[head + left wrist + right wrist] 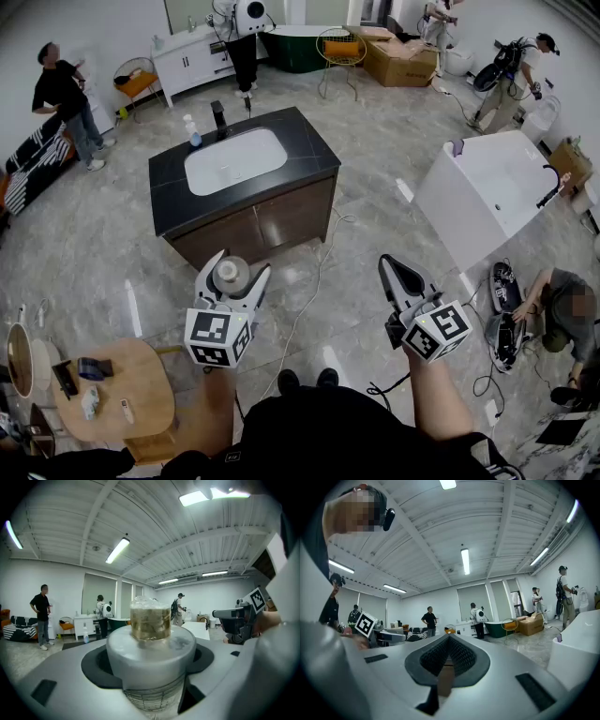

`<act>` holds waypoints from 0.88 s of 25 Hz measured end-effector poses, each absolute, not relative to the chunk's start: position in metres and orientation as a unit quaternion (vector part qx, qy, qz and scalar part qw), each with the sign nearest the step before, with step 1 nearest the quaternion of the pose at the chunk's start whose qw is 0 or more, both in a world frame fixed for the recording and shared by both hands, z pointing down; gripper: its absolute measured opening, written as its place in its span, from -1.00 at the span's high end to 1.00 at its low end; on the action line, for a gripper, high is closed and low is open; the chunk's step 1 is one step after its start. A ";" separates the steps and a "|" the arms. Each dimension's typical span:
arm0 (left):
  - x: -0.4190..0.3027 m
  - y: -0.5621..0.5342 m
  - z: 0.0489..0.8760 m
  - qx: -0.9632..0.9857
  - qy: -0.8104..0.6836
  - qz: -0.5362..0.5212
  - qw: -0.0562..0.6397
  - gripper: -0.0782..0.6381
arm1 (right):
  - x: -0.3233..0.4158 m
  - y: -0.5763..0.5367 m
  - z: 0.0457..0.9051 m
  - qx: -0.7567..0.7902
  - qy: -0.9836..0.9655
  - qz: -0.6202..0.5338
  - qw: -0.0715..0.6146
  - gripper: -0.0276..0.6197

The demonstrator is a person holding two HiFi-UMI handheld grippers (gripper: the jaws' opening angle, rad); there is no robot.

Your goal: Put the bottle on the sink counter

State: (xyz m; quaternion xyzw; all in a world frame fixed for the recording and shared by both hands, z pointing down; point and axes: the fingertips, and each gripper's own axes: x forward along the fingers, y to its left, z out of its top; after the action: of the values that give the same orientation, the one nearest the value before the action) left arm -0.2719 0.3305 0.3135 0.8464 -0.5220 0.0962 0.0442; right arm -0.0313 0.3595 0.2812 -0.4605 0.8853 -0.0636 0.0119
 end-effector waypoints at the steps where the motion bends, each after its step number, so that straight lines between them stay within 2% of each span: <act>1: -0.267 0.330 0.314 0.847 -0.520 0.098 0.044 -0.19 | -0.029 0.359 0.282 -0.460 0.886 -0.064 0.012 0.88; 22: -0.188 0.332 0.318 0.851 -0.511 0.114 0.038 -0.19 | 0.042 0.374 0.291 -0.437 0.896 -0.072 0.041 0.87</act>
State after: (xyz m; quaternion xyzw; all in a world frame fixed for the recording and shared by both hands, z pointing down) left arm -0.1880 0.3317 0.3183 0.8511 -0.5110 0.1139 0.0385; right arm 0.0425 0.3744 0.2910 -0.4367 0.8959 -0.0716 0.0406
